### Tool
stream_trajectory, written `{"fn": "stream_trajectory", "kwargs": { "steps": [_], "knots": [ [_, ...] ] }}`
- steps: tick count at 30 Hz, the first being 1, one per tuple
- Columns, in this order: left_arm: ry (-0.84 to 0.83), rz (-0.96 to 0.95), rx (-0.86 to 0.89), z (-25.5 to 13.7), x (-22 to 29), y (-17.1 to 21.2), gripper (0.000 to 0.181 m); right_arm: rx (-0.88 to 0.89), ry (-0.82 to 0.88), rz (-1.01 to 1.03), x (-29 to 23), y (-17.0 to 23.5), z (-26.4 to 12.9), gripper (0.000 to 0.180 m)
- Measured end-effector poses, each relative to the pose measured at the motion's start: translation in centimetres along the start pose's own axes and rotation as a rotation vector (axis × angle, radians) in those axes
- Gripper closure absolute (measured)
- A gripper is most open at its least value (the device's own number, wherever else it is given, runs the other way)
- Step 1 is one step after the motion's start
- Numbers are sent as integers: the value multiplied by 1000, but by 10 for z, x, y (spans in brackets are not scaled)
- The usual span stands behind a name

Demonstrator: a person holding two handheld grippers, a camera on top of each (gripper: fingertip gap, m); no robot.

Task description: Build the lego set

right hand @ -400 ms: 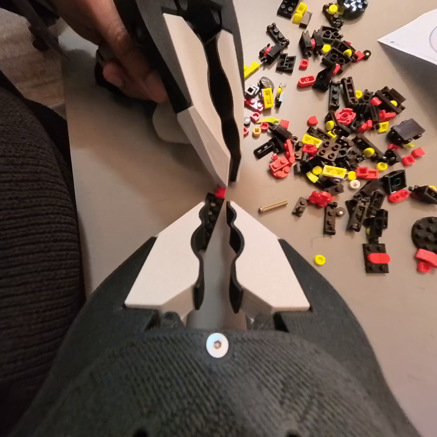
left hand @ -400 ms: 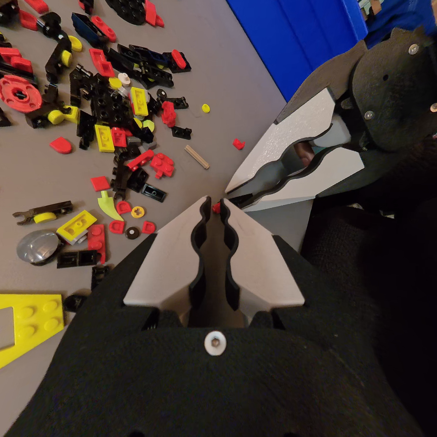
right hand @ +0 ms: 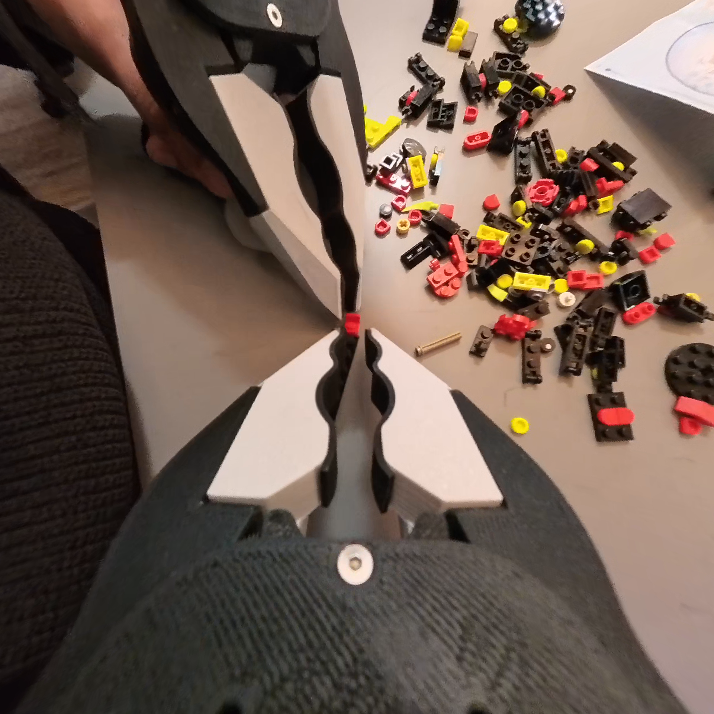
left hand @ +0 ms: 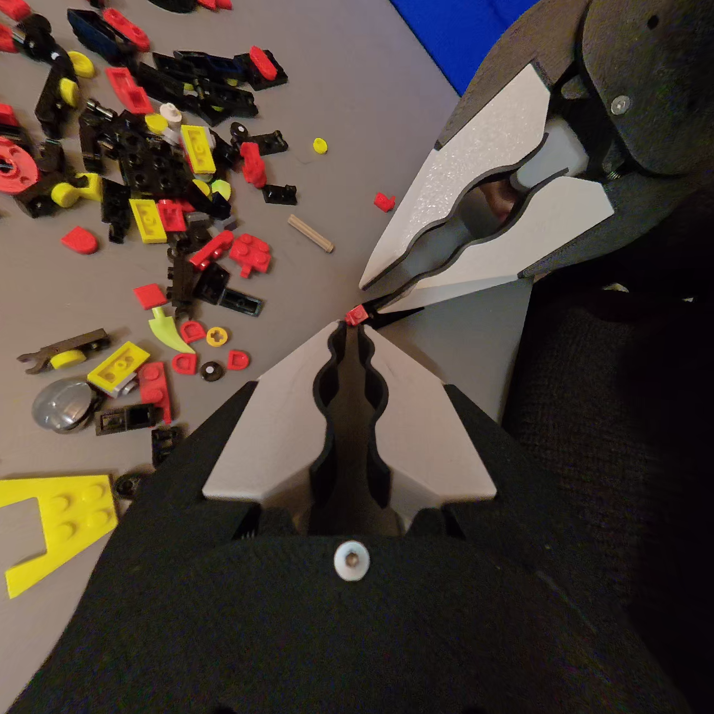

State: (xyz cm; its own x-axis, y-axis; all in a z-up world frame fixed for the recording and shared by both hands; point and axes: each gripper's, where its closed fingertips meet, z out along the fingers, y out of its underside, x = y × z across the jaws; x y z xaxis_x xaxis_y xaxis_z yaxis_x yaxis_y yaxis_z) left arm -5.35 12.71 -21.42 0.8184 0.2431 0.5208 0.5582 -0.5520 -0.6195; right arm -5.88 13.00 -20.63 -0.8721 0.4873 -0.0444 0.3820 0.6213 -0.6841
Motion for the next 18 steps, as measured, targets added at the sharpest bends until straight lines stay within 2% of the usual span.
{"fn": "stream_trajectory", "kwargs": {
  "steps": [1,12,18],
  "knots": [
    [1,0,0,0,0,0,176,2,-10,10,-1,-1,1,172],
    [16,-7,-2,2,3,0,176,-36,-14,7,-4,2,6,174],
    [60,-74,51,-3,5,-8,174,71,25,43,8,-12,-7,174]
  ]
}}
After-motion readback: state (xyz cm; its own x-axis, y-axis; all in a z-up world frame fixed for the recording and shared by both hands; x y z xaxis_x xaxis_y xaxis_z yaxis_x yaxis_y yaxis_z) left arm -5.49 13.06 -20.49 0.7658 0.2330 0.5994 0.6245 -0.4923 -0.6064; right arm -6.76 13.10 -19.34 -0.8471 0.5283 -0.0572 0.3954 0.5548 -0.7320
